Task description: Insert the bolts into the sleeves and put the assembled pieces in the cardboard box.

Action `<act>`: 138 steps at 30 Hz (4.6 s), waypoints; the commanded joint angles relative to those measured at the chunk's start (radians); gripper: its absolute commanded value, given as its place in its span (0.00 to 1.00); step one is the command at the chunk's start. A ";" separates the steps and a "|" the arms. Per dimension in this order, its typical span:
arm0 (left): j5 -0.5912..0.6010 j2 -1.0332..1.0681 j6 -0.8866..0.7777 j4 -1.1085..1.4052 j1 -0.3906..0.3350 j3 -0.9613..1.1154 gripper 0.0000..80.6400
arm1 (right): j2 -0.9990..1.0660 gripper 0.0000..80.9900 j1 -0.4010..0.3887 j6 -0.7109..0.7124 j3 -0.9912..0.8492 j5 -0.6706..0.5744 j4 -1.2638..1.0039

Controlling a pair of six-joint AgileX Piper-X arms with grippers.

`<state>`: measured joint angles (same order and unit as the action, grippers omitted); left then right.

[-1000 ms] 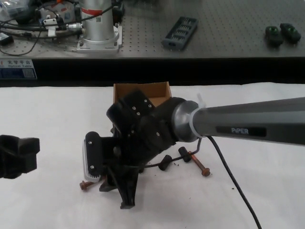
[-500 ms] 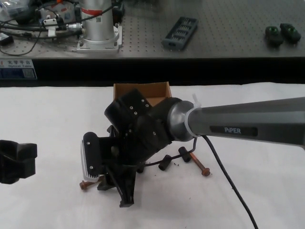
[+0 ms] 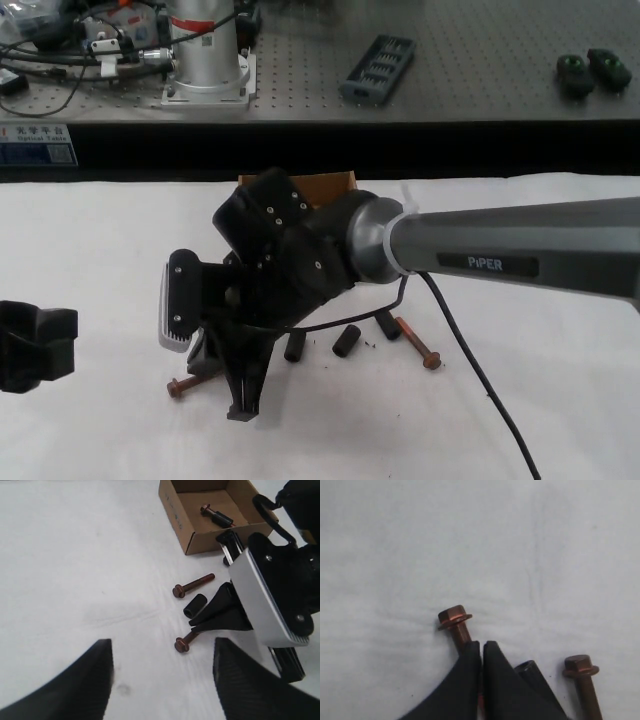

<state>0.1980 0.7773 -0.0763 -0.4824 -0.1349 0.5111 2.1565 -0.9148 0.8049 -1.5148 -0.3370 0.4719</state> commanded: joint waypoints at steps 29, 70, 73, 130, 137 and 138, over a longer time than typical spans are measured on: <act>-0.015 -0.009 0.038 -0.049 0.003 0.011 0.53 | 0.026 0.30 0.034 -0.006 -0.015 -0.149 0.075; -0.082 -0.050 0.061 -0.054 0.003 0.011 0.53 | -0.001 0.30 0.033 0.145 -0.063 0.049 0.090; -0.082 -0.058 0.061 -0.054 0.003 0.011 0.53 | 0.025 0.30 0.033 0.244 -0.066 0.090 0.090; -0.053 -0.102 0.076 -0.085 0.003 0.009 0.54 | 0.004 0.30 -0.057 0.080 -0.154 0.069 0.330; -0.053 -0.137 0.076 -0.106 0.003 0.009 0.54 | 0.032 0.30 -0.045 0.060 -0.154 0.038 0.277; -0.053 -0.142 0.076 -0.112 0.003 0.009 0.54 | 0.038 0.30 -0.041 0.043 -0.156 0.034 0.272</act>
<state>0.1408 0.6657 0.0063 -0.5849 -0.1349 0.5111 2.1823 -0.9706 0.8653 -1.6691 -0.2813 0.7618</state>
